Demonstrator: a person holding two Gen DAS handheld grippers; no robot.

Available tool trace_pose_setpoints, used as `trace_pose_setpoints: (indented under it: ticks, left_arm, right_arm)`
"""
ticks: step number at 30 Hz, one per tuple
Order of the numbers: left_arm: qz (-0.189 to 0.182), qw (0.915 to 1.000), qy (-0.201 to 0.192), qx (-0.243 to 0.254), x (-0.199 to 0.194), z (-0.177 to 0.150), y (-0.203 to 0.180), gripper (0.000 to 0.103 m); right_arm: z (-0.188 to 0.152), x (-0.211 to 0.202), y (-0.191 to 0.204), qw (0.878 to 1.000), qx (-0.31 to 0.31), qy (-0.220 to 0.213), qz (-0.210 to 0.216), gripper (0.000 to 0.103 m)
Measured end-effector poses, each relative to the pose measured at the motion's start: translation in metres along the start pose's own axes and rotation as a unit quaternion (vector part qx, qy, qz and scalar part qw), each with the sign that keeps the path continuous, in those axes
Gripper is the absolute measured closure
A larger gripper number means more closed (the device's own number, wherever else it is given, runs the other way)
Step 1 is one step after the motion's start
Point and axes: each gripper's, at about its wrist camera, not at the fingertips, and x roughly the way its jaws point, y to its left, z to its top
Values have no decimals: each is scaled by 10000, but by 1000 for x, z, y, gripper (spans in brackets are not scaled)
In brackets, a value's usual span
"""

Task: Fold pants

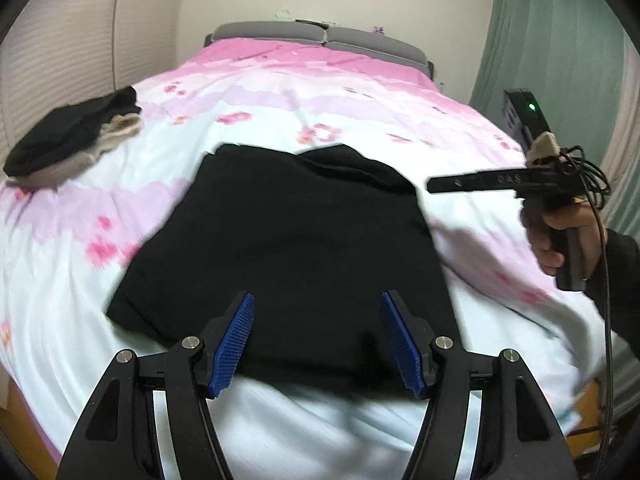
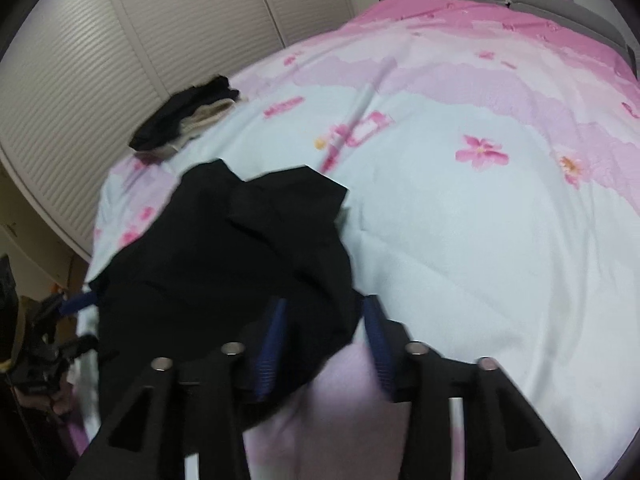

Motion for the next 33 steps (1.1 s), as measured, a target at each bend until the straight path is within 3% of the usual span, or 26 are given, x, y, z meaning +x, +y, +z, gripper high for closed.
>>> trace_pose_setpoints:
  ticks: [7,13,18,24,26,28,30,31,32,33]
  left_arm:
    - [-168,9994,279,-79,-2,-33,-39,31]
    - [-408,9918,538,-1082,17,-41,-36,30]
    - [-491,9870,405,-1473,31,-35,-44,20]
    - [-245,9849,368,-1676,45,-35,-47,21]
    - [-119,9858,373,-1634,49,-35,-48,26]
    - [4,9873,331,-1556,50,-37,-48,51]
    - [29,9877,346,-1524,53,-38,-44,63]
    - [14,9876,350,-1530,53,-38,-41,70]
    - [0,9877,340,-1529,53,-38,-40,72]
    - [-14,9884,329,-1482,53,-38,-40,75]
  right_arm:
    - [-33,-34,12,9972,460,-84,577,57]
    - [-52,-40,12,9969,563,-57,548,57]
    - [-46,-29,-8,9939,832,-7,728,57]
    - [-22,5,-37,9872,1192,267,1021,57]
    - [-13,20,-45,9844,1263,413,1151,57]
    - [-8,32,-49,9830,1270,547,1210,57]
    - [-5,49,-52,9790,1307,760,1364,58]
    - [-4,55,-53,9781,1324,789,1396,63]
    - [-3,61,-53,9775,1336,809,1419,82]
    - [-3,63,-53,9774,1339,810,1423,89]
